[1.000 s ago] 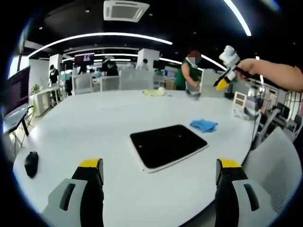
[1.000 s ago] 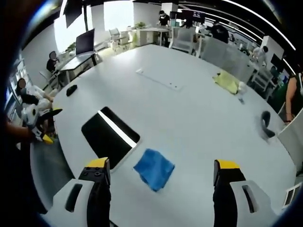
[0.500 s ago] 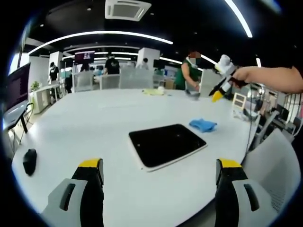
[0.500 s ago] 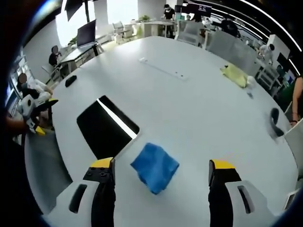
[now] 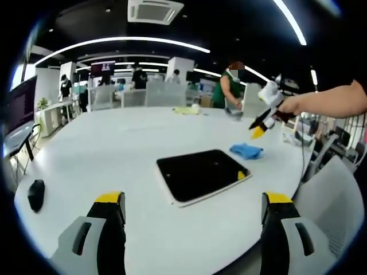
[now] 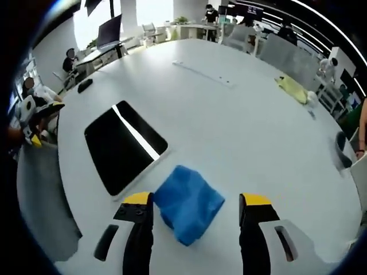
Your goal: Wipe the mirror surface with the cleaning cloth until all visible marks leave the cleaned area.
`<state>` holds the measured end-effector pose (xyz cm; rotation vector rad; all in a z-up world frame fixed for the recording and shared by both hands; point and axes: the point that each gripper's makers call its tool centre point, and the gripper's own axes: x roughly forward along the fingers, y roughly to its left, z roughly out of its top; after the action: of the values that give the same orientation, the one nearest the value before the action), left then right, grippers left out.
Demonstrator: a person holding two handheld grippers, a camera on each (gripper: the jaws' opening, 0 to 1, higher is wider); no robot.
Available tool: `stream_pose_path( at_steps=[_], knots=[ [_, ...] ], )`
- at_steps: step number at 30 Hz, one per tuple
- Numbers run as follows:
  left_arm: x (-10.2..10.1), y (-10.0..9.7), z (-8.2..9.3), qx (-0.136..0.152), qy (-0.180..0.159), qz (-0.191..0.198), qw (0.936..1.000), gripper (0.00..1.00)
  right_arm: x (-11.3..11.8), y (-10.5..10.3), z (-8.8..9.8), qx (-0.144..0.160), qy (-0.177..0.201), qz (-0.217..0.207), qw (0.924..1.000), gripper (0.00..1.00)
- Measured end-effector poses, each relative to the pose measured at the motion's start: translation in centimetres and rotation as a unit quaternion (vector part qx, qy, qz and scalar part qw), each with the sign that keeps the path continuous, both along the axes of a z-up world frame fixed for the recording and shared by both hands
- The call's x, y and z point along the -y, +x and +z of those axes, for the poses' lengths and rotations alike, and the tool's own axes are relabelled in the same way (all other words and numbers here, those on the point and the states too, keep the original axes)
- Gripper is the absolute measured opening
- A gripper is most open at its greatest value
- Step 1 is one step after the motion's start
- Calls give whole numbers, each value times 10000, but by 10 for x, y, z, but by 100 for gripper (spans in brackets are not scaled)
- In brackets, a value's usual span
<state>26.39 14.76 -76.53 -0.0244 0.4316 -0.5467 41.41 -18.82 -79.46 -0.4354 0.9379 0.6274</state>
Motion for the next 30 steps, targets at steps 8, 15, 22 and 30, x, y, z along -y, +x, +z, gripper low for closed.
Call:
stream_pose_path(
  at_steps=[8, 15, 22, 30],
  knots=[
    [0, 0, -1, -13, -3, -13, 10000, 99, 1, 8, -19, -26, -74, -47, 10000, 36],
    [1, -1, -2, -36, 18, -35, 10000, 99, 3, 6, -42, -233, -82, -234, 9994, 28],
    [0, -1, -4, -70, 38, -28, 10000, 99, 5, 1, -64, -609, -124, -315, 9976, 22],
    [1, -2, -4, -86, 54, -36, 9999, 99, 11, 9, -68, -633, 28, -780, 9949, 3]
  ],
)
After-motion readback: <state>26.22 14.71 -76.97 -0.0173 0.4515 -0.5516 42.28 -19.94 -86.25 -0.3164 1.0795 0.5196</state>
